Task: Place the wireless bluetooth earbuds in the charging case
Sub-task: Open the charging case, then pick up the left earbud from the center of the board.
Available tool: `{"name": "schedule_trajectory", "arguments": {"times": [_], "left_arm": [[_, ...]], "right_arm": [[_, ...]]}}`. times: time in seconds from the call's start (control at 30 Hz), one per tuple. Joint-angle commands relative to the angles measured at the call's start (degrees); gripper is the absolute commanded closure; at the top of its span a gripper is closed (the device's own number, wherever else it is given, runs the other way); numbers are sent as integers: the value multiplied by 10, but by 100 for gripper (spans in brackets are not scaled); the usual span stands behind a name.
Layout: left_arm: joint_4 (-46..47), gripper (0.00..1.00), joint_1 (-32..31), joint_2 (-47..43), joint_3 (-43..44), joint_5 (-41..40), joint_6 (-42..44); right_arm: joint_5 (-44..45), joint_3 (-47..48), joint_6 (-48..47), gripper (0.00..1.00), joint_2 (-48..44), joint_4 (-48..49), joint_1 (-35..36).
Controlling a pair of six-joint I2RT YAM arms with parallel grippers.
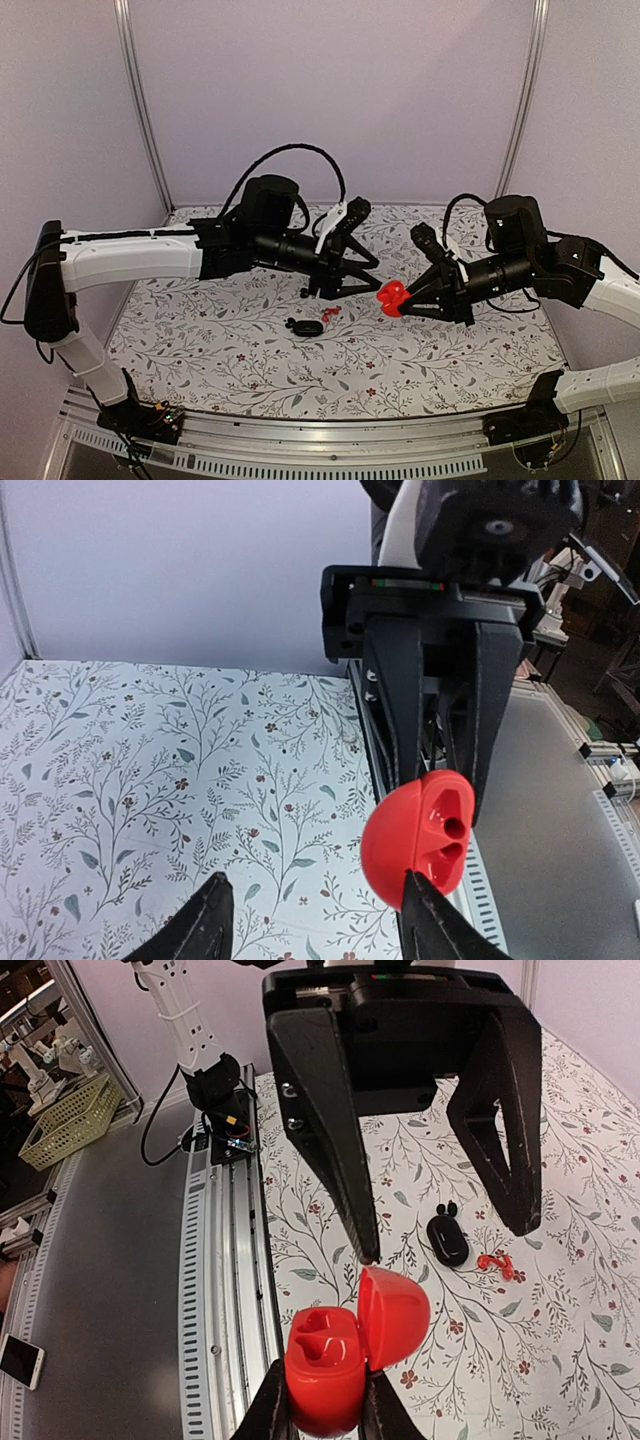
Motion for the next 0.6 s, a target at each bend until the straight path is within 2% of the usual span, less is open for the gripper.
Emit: {"name": "schedule_trajectory", "arguments": {"times": [0.0, 0.23, 0.3, 0.47, 0.57], "left_arm": [[19, 44, 13, -19, -9, 5, -5], [48, 42, 47, -59, -50, -1, -36], [60, 40, 61, -78, -73, -40, -49], [-7, 39, 97, -87, -88, -138, -56], [-95, 40, 113, -61, -65, -196, -40]], "right_arm": [[-15, -6, -11, 100, -6, 4, 2], [-5, -19, 7, 100, -15, 27, 2], [5, -24, 18, 100, -20, 35, 3], [30, -56, 58, 100, -51, 74, 2], [46, -65, 71, 100, -70, 75, 2]]}}
